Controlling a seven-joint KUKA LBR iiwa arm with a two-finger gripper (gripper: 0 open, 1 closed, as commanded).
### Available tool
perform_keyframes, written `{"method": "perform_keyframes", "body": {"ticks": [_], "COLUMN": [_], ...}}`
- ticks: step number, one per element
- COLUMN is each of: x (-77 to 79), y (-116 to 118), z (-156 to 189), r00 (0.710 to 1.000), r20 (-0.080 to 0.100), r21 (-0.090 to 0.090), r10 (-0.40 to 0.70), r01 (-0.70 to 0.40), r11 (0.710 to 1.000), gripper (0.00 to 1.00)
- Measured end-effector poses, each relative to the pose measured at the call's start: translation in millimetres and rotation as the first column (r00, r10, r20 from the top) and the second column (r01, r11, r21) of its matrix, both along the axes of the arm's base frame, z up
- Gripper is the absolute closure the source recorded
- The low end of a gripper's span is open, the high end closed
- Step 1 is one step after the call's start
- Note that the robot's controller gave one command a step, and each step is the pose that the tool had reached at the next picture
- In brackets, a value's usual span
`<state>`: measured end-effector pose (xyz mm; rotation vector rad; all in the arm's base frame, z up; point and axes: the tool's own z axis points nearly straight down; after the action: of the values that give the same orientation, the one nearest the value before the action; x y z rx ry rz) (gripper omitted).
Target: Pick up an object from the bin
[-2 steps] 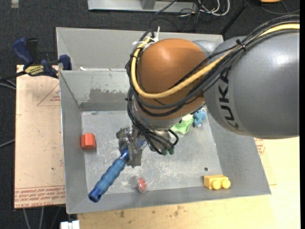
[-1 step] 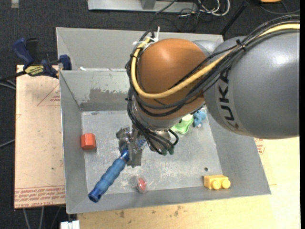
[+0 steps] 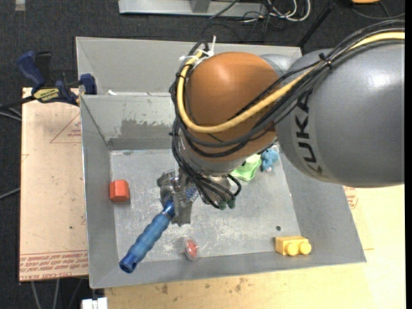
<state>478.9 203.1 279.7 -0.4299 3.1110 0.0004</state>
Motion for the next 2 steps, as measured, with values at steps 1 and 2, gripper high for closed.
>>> {"method": "perform_keyframes", "body": {"ticks": [1,2], "x": [0.0,0.0], "y": [0.0,0.0], "z": [0.0,0.0], "r00": [1.0,1.0], "r20": [0.0,0.0], "r21": [0.0,0.0], "r10": [0.0,0.0], "r01": [0.0,0.0], "r11": [1.0,1.0], "gripper": [1.0,1.0]}}
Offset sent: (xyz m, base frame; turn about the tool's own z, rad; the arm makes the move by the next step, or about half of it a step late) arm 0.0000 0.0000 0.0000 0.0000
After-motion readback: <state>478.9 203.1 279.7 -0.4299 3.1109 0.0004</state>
